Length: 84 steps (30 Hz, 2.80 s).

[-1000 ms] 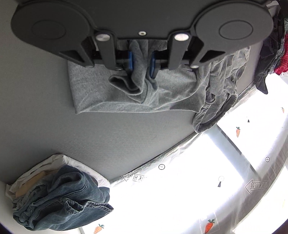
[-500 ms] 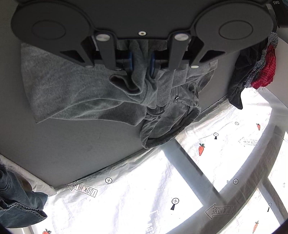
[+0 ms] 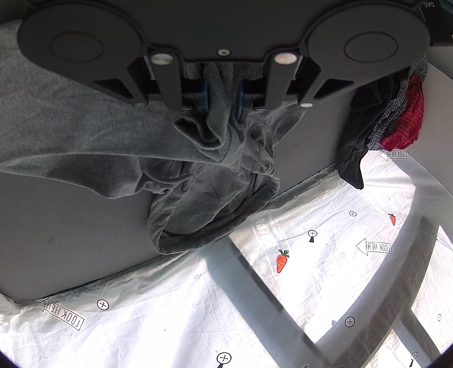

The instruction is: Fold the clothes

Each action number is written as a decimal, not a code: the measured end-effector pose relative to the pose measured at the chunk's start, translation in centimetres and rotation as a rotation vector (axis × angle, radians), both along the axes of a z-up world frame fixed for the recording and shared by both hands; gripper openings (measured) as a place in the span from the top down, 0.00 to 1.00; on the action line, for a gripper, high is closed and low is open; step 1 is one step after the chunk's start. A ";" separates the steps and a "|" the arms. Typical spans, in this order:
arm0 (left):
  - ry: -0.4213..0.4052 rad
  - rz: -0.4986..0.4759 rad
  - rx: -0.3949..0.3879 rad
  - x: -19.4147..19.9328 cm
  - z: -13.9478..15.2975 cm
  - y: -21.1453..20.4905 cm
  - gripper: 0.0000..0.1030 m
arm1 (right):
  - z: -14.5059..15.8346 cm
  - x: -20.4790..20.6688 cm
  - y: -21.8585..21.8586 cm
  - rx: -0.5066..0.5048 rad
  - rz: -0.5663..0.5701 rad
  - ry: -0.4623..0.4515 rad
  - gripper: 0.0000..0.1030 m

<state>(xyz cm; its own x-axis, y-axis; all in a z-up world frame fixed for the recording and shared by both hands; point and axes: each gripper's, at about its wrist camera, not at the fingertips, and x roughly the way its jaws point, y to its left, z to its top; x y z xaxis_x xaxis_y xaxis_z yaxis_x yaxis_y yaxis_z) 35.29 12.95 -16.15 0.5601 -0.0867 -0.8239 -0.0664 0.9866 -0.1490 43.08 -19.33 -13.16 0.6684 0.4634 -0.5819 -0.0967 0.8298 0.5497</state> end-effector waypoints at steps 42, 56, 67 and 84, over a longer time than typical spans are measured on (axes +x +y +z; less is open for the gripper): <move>-0.178 -0.326 0.059 4.0 3.2 -10.8 0.11 | -2.4 -4.7 -3.6 -0.400 -0.116 0.002 0.01; -0.227 -0.300 0.029 5.5 3.4 -9.9 0.87 | -2.2 -5.0 -4.1 -0.397 -0.155 0.012 0.00; -0.407 -0.084 -0.044 5.8 9.3 -5.4 0.88 | -1.5 -6.2 -2.6 -0.454 -0.088 -0.043 0.00; -0.675 -0.127 -0.163 4.9 18.4 -7.7 0.89 | -1.0 -6.9 1.5 -0.736 0.031 -0.160 0.00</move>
